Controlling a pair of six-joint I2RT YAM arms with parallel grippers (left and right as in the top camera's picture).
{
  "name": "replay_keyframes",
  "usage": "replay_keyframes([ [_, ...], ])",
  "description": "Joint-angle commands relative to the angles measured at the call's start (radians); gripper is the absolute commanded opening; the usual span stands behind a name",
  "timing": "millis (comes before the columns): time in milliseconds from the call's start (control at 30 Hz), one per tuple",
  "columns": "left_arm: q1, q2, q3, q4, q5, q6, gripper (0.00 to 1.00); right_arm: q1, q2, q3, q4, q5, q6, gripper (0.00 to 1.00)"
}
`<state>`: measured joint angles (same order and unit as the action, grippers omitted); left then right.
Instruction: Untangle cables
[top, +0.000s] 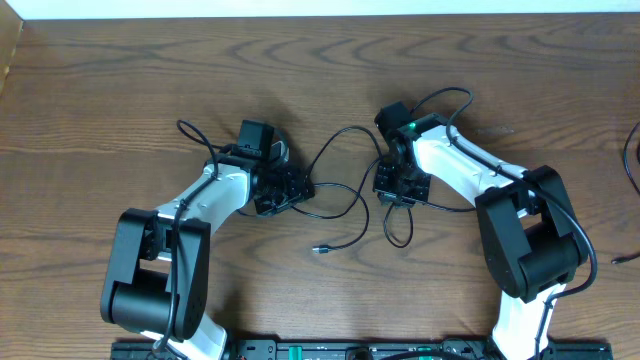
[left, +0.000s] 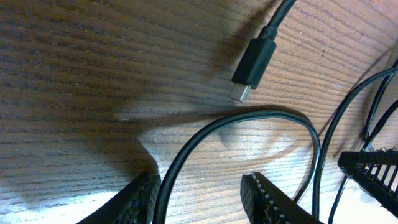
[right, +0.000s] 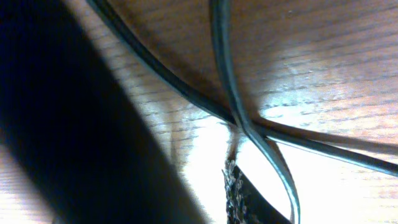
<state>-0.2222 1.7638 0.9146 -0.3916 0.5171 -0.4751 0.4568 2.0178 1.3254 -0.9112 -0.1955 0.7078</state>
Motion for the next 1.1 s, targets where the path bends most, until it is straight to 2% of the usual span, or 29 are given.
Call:
replay_keyframes([
  [0,0.006,0.045,-0.042,-0.021,-0.053,-0.009,0.48,0.019,0.008,-0.022,0.034,-0.045,0.016,0.22],
  [300,0.006,0.045,-0.042,-0.018,-0.054,-0.009,0.49,0.019,0.008,-0.022,0.131,-0.184,-0.026,0.18],
  [467,0.006,0.045,-0.042,-0.018,-0.054,-0.009,0.49,0.018,0.008,-0.022,0.146,-0.213,-0.064,0.26],
  [533,0.006,0.045,-0.042,-0.017,-0.054,-0.009,0.48,0.018,0.008,-0.022,0.164,-0.267,-0.104,0.34],
  [700,0.006,0.045,-0.042,-0.017,-0.053,-0.009,0.48,0.025,0.008,-0.022,0.164,-0.283,-0.103,0.42],
  [1067,0.006,0.045,-0.042,-0.016,-0.036,-0.010,0.48,0.062,0.008,-0.022,0.203,-0.289,-0.024,0.50],
])
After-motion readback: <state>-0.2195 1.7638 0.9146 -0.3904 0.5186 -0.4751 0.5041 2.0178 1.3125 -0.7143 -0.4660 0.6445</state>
